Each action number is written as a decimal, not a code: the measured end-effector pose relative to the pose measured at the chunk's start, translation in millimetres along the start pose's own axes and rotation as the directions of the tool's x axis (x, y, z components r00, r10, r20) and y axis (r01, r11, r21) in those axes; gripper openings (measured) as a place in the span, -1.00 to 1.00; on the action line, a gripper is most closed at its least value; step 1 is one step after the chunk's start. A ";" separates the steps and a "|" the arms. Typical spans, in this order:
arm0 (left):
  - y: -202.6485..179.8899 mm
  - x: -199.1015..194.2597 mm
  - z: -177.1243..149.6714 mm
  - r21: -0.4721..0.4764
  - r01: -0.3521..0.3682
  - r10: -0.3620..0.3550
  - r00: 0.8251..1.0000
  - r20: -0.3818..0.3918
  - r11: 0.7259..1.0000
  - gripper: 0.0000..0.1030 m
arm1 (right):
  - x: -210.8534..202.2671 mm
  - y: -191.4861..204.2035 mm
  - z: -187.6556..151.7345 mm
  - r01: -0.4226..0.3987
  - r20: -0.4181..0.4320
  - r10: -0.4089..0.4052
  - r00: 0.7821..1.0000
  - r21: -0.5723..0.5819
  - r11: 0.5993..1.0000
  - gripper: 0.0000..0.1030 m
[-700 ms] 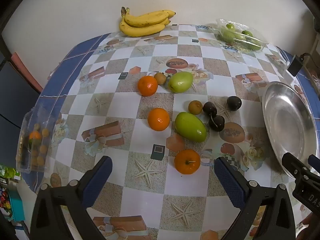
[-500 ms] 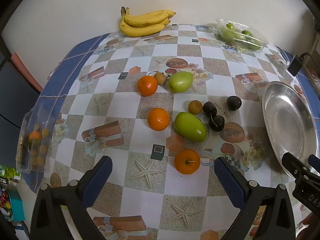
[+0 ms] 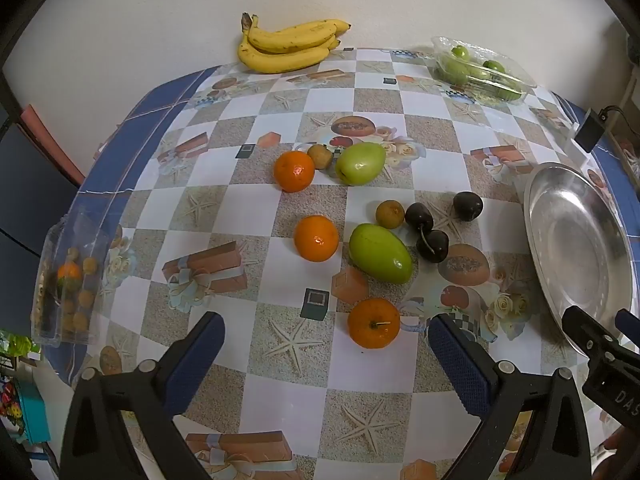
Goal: Organize fruits
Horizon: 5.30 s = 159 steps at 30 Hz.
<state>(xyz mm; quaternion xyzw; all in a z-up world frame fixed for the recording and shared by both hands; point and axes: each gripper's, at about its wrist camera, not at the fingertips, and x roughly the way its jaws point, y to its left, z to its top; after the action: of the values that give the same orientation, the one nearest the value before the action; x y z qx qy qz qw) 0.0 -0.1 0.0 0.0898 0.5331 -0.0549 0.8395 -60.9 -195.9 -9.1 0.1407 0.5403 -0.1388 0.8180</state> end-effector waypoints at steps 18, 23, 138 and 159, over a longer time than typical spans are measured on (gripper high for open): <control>0.1 0.0 0.0 -0.001 0.001 -0.001 1.000 -0.001 1.000 1.00 | 0.8 1.1 0.2 0.003 -0.002 -0.003 1.000 -0.002 1.000 0.93; 0.0 0.1 -0.1 -0.002 0.002 -0.002 1.000 -0.001 1.000 1.00 | 0.9 0.9 0.1 0.004 -0.003 -0.004 1.000 -0.001 1.000 0.93; 75.2 79.7 53.2 -0.352 0.227 -0.255 0.966 -0.035 0.908 0.35 | 65.2 109.1 63.2 -0.270 -0.130 0.261 0.957 -0.061 0.961 -0.14; 62.7 92.7 55.2 -0.335 0.238 -0.277 0.958 -0.075 0.912 -0.32 | 76.1 105.1 60.3 -0.252 -0.182 0.238 0.954 -0.061 0.966 -0.33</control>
<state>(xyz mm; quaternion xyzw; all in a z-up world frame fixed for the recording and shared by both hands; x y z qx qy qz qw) 100.0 50.0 -55.1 -0.1165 0.5917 -0.0720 0.7944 58.7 -127.7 -48.2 0.1838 0.5931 -0.0008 0.7839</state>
